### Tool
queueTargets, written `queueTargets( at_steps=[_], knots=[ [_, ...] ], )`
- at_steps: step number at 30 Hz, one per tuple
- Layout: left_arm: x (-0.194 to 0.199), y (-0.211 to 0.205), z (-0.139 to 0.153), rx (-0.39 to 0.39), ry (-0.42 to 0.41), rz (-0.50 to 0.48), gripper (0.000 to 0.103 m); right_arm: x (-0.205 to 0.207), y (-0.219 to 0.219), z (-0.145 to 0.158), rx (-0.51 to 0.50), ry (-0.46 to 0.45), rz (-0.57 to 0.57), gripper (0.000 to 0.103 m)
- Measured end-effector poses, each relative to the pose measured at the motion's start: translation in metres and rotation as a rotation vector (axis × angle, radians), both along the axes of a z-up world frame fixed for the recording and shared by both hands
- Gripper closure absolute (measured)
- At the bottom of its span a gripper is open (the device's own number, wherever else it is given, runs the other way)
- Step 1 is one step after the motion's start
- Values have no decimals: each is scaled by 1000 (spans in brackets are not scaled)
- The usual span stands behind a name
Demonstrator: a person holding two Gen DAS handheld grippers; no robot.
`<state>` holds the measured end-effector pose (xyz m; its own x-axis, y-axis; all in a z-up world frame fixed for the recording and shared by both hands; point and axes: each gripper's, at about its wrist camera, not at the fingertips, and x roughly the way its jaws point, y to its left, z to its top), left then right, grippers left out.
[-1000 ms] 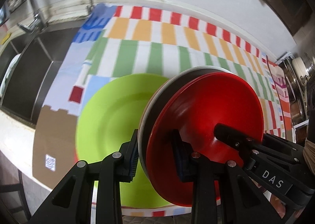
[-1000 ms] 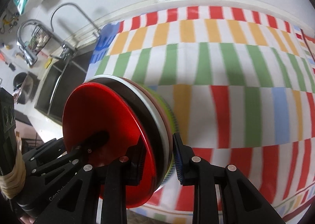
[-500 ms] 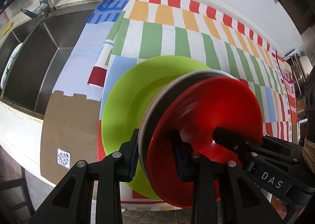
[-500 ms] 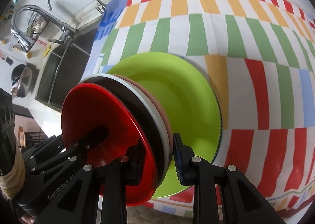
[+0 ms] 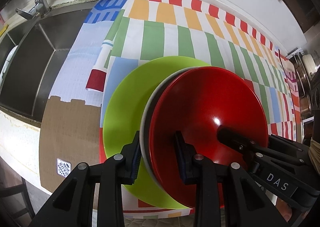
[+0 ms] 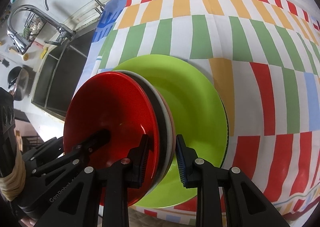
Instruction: Organize plates and bowls
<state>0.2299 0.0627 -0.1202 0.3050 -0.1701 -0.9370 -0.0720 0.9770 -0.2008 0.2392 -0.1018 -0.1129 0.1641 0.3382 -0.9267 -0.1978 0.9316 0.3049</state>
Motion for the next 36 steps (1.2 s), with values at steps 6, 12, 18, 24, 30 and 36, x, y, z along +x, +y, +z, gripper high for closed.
queueTargets(
  at_steps=[6,12,18,24,30,36],
  knots=[
    [-4,4,8,5,-43,6,65,-2,3,5,-34,-48,8,75],
    [-23,12,35,24,-156,-11,45,-16,-1,31,-74,-168,-26,62],
    [-56,13,63,109,-304,-60,24,-56,-13,67,-99,-350,-131,44],
    [-94,12,76,177,-416,-81,18,-96,-31,79,-116,-464,-278,29],
    [-130,5,90,261,-532,-45,8,-129,-37,82,-167,-530,-282,28],
    [-161,-10,100,288,-578,-36,6,-170,-47,95,-191,-622,-272,28]
  ],
)
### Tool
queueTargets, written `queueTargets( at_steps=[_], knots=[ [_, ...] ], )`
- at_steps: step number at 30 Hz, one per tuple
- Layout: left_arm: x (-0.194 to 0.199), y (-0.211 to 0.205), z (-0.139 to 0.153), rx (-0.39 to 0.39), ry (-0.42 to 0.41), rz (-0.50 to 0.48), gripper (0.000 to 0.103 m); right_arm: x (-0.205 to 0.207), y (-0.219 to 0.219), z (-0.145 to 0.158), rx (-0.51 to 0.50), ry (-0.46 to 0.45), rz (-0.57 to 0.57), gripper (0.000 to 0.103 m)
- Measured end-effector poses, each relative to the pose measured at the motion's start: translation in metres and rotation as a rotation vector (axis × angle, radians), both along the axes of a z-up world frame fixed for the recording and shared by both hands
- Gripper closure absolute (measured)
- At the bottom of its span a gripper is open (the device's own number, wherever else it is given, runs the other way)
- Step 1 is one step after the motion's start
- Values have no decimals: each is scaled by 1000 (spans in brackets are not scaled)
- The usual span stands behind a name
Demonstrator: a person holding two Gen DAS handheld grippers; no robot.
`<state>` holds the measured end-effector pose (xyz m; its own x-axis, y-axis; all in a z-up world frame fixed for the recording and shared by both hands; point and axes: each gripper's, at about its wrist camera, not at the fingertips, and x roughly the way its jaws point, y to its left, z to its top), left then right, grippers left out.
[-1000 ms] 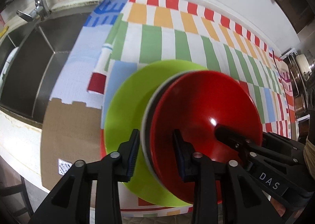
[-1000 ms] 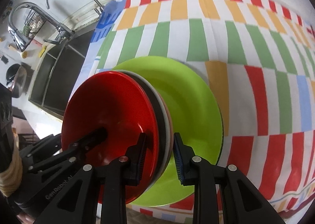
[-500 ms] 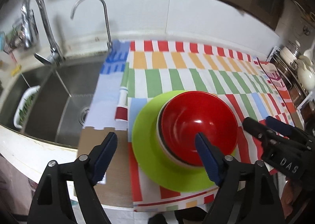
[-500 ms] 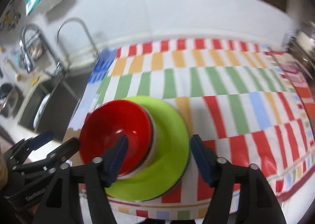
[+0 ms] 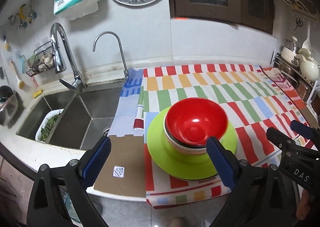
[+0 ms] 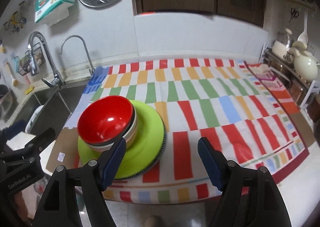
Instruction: Organize plates and bowls
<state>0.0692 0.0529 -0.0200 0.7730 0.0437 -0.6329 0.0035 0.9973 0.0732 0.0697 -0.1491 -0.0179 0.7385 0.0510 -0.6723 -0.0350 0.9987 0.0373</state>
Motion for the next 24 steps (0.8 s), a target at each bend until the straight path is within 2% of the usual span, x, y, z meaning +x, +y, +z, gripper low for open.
queueTargets(
  at_steps=[3,5,10,24],
  knots=[
    [-20,-8,5,-14,-24,-3,4,-21,-7,9,-35,-36,8,28],
    [-33,-13,8,-11,-42,2,4,-38,-13,16,-53,-72,12,23],
    [-65,-26,15,-27,-42,-9,2,-73,-25,28,-53,-123,27,23],
    [-139,-34,35,-3,-120,25,0,-144,-40,46,-16,-202,40,20]
  ],
)
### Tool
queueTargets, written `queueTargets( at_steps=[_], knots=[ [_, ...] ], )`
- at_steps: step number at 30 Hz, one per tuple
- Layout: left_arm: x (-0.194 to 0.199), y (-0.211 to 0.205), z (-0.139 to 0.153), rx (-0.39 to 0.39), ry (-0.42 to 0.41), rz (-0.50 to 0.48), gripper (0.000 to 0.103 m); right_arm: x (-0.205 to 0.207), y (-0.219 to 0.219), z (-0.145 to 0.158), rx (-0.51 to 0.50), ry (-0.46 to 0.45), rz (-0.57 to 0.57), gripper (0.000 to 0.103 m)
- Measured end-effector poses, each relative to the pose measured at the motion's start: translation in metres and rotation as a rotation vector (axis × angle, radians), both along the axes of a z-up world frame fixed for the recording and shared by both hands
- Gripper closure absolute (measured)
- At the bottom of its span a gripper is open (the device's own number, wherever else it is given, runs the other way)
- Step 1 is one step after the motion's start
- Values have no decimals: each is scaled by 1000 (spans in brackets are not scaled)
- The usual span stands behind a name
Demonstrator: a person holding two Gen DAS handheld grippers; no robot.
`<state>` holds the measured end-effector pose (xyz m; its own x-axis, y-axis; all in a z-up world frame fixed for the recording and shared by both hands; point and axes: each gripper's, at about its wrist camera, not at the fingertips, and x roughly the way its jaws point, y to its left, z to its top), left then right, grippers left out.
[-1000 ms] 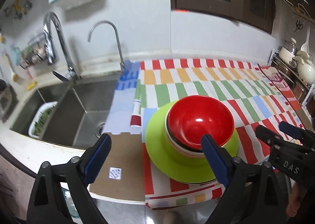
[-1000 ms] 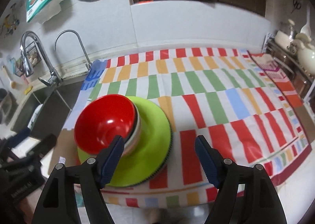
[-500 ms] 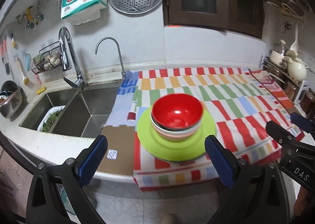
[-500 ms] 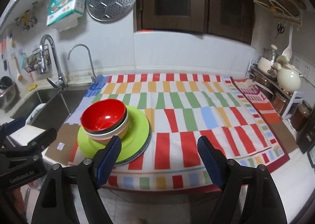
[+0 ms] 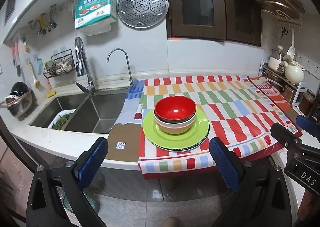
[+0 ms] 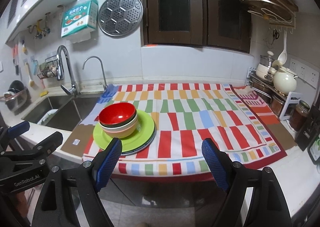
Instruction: Organize plates and bowls
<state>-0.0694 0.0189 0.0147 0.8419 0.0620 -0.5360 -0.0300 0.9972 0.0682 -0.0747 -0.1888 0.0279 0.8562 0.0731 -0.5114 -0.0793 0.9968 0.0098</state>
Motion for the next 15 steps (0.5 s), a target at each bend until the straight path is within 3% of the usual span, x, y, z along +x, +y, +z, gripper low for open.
queueTargets(
  at_steps=[15],
  knots=[
    [-42,-5,6,-23,-10,-4,0,-44,-5,5,8,-31,6,19]
  ],
)
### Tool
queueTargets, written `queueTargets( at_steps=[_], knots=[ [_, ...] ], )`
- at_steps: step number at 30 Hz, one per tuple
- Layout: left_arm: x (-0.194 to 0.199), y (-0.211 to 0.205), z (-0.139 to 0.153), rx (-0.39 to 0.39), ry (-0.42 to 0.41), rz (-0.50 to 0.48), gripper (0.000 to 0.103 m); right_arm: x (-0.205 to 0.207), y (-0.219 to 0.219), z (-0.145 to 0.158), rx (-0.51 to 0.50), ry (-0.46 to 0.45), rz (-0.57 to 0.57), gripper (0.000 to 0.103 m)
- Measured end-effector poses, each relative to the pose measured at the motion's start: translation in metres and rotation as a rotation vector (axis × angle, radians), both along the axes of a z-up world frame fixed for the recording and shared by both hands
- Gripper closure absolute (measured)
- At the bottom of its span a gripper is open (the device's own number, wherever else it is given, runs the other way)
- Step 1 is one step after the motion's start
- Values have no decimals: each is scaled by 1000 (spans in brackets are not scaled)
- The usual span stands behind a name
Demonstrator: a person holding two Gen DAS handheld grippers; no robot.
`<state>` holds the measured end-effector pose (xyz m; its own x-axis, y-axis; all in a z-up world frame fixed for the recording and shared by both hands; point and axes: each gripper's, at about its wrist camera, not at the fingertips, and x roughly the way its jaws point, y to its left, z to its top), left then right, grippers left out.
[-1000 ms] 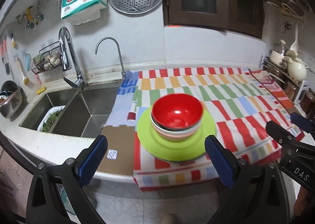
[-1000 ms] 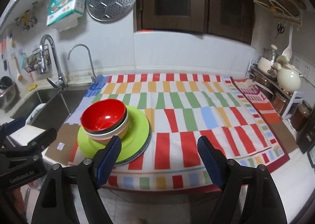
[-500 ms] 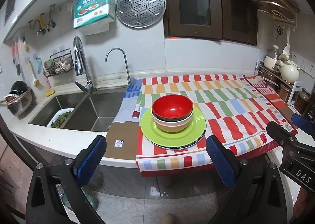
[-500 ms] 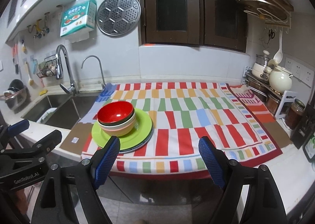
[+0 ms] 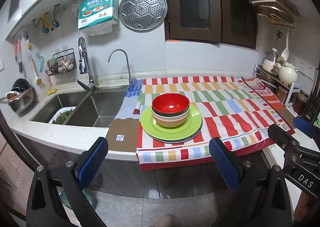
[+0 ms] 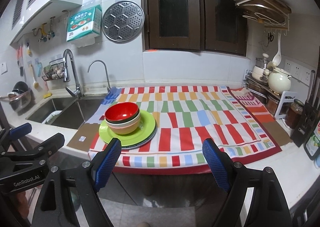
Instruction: Organize plates and bowls
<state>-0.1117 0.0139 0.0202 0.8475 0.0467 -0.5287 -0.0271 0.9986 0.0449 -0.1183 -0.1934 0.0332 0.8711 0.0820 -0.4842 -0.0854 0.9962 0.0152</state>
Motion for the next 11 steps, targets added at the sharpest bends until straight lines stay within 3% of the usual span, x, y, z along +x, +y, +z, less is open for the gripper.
queueTargets(
  at_steps=[11],
  knots=[
    [-14,-4,0,-29,7,-3,0,-15,-5,-2,-6,0,5,19]
  ],
)
